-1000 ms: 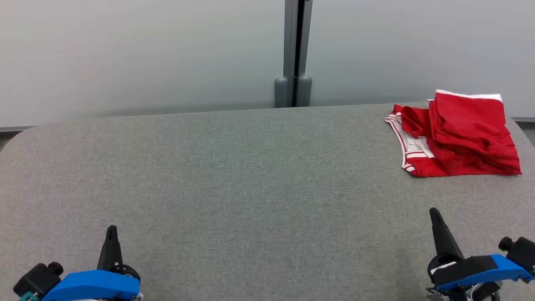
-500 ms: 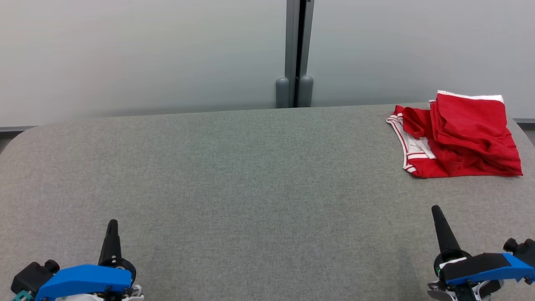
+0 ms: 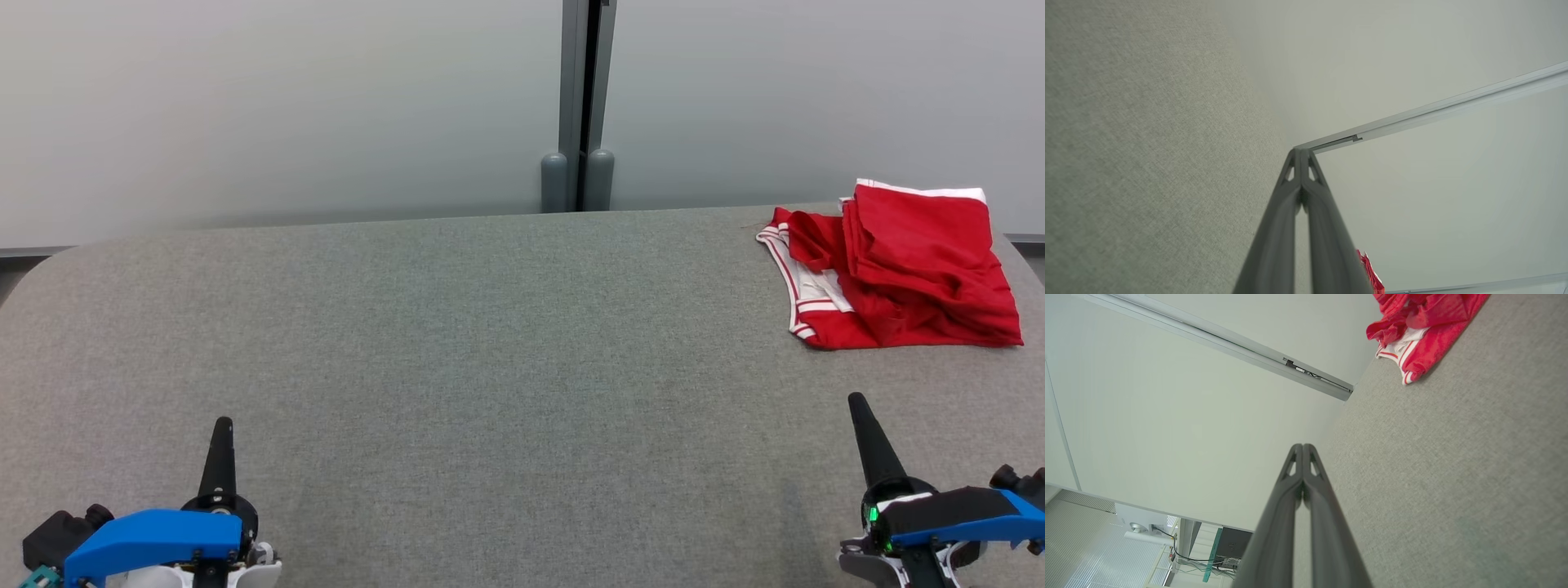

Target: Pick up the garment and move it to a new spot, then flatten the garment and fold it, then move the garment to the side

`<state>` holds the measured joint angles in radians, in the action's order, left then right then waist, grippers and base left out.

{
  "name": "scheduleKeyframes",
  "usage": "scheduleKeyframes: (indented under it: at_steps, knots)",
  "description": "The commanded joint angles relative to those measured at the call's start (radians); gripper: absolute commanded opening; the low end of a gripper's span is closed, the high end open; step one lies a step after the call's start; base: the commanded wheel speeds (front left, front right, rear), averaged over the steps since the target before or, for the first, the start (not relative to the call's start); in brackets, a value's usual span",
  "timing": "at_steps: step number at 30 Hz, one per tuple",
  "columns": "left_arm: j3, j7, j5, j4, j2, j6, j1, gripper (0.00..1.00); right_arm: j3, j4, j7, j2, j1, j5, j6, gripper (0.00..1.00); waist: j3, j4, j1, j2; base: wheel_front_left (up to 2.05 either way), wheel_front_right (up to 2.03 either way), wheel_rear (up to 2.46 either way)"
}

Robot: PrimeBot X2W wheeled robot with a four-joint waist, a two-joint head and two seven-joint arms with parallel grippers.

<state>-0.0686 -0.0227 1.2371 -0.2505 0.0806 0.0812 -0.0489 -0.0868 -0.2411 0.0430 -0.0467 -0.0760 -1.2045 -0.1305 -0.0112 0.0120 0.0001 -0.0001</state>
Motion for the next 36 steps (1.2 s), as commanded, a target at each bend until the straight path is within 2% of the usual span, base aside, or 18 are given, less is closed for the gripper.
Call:
scheduleKeyframes:
  at_steps: [1, 36]
  knots:
    - [-0.008, -0.006, 0.023, 0.01, -0.002, 0.008, -0.026, 0.0, -0.004, 0.004, 0.005, -0.005, -0.018, -0.025, 0.0, 0.0, 0.0, 0.0, 0.0, 0.0001, 0.0, 0.0, 0.0]
    - [-0.039, -0.075, 0.296, 0.008, -0.025, 0.044, -0.058, 0.0, -0.024, -0.003, 0.058, -0.006, -0.032, -0.324, 0.0, 0.0, 0.006, -0.009, -0.0001, 0.0001, 0.0, 0.0, 0.0]
